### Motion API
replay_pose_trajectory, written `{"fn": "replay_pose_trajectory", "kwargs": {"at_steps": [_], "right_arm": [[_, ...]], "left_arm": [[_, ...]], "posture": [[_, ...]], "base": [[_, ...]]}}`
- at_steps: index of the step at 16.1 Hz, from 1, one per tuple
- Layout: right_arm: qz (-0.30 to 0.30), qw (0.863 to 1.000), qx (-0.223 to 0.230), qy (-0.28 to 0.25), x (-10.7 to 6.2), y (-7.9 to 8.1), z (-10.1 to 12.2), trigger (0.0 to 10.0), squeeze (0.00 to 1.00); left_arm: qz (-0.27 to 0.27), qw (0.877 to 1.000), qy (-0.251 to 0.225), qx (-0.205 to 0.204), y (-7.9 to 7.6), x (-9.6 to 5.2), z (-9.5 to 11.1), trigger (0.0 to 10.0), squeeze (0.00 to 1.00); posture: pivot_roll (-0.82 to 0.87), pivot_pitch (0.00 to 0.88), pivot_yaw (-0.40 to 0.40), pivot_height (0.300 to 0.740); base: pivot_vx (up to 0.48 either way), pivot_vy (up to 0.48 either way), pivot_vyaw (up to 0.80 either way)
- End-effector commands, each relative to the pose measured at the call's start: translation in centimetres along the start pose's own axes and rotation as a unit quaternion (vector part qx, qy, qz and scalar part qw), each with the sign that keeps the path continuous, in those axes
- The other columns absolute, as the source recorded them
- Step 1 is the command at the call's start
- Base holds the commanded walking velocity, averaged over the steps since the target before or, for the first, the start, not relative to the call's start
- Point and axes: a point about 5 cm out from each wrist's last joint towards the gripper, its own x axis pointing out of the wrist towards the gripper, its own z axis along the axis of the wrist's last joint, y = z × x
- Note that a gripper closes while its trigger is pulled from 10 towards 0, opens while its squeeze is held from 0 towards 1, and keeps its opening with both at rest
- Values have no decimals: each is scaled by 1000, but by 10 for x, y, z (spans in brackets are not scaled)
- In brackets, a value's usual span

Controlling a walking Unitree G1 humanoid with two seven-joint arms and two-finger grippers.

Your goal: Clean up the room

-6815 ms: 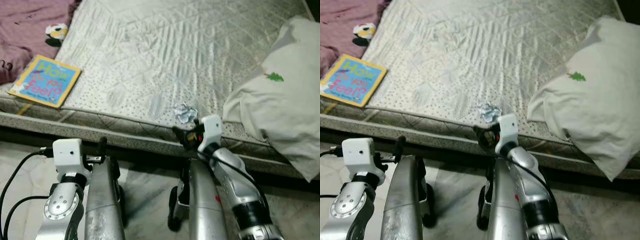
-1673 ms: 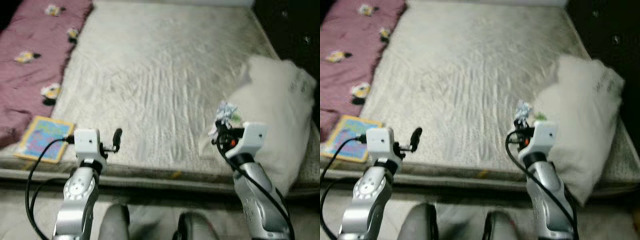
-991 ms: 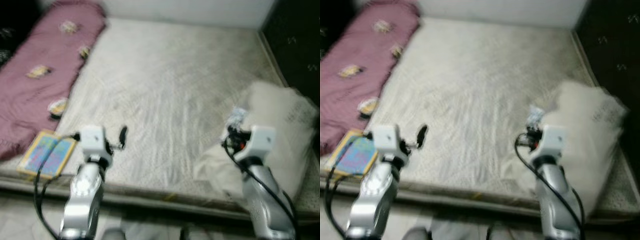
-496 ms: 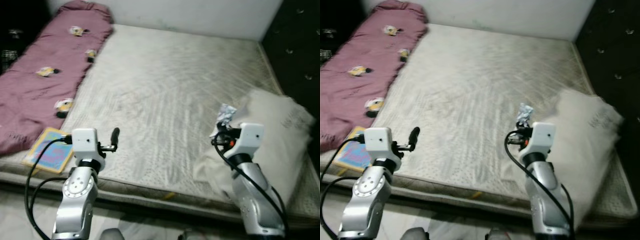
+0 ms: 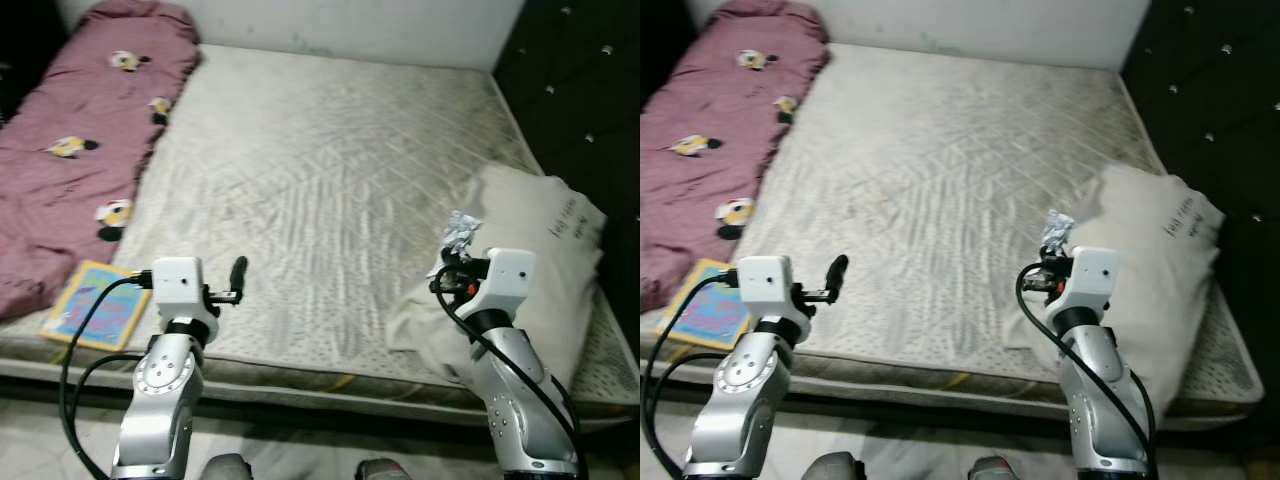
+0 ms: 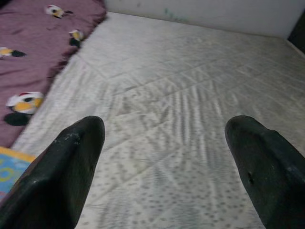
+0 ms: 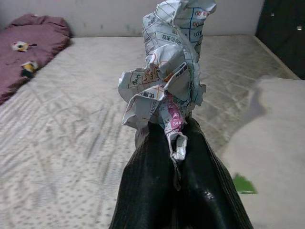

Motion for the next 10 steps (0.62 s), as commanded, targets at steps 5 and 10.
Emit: {"fn": "replay_pose_trajectory", "kwargs": {"at_steps": [5, 10], "right_arm": [[6, 1000, 3, 1, -1, 1, 0, 10000, 0], [3, 1000, 1, 6, 0, 0, -2, 10000, 0]], "left_arm": [[-1, 1000, 3, -1, 0, -1, -1, 10000, 0], [2, 1000, 1, 0, 0, 1, 0, 10000, 0]], "posture": [[-36, 84, -24, 740], [-36, 83, -25, 740]], "base": [[0, 480, 0], [0, 480, -499]]}}
